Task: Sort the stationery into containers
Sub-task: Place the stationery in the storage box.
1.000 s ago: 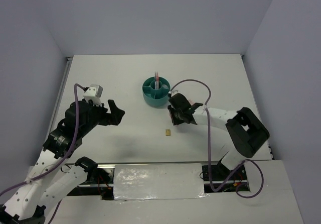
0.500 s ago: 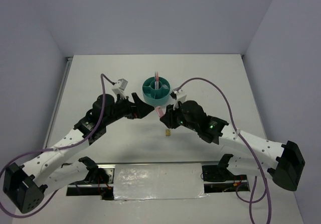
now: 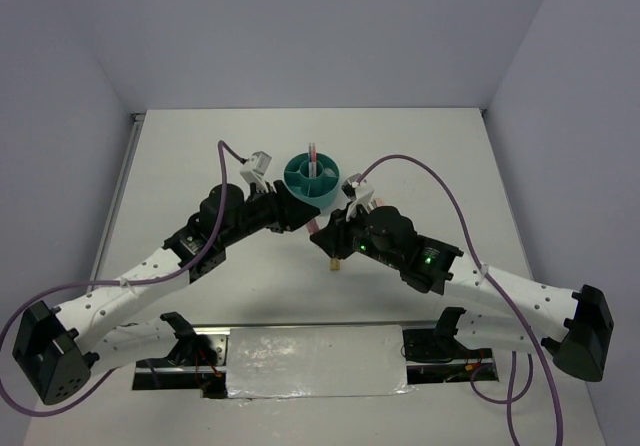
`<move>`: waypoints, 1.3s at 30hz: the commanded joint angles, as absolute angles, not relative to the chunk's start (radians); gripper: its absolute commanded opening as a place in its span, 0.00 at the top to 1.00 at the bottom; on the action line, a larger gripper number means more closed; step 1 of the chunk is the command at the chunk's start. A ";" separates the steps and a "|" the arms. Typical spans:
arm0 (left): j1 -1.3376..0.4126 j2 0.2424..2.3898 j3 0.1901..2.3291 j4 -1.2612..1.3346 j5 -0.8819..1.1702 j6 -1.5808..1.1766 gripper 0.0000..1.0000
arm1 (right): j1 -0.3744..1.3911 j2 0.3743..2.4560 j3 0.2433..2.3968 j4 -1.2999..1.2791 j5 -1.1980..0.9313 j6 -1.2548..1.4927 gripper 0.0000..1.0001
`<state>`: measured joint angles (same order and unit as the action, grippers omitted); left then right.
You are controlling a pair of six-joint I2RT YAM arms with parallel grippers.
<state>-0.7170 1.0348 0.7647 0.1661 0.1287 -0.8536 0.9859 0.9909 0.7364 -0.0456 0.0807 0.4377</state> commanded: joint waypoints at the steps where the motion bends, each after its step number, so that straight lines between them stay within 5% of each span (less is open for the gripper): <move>1: -0.721 1.051 0.787 0.239 0.149 -0.868 0.48 | 1.002 0.989 0.775 0.026 0.115 0.439 1.00; 7: -0.721 1.069 0.796 0.235 0.161 -0.861 0.60 | 1.014 0.997 0.798 0.043 0.120 0.422 1.00; 12: -0.721 1.098 0.818 0.224 0.181 -0.847 0.98 | 1.014 0.989 0.787 0.069 0.137 0.397 1.00; 14: -0.721 1.106 0.850 0.200 0.176 -0.803 1.00 | 1.014 0.979 0.770 0.084 0.141 0.385 0.76; 15: -0.718 1.109 0.871 0.177 0.160 -0.772 1.00 | 1.014 0.974 0.764 0.081 0.171 0.384 0.34; 16: -0.713 1.106 0.894 0.143 0.096 -0.691 1.00 | 1.012 0.956 0.747 0.072 0.195 0.383 0.09; 17: -0.709 1.095 0.943 0.073 0.043 -0.643 1.00 | 1.012 0.940 0.738 0.063 0.221 0.385 0.00; 21: -0.667 1.039 0.907 0.179 -0.190 -0.413 1.00 | 0.996 0.839 0.661 0.032 0.267 0.367 0.00; 25: -0.529 1.084 0.884 0.348 -0.216 -0.299 1.00 | 0.980 0.721 0.609 0.008 0.275 0.354 0.00; 39: -0.298 1.630 1.114 0.701 0.178 -0.279 1.00 | 0.977 0.615 0.575 -0.124 0.232 0.344 0.00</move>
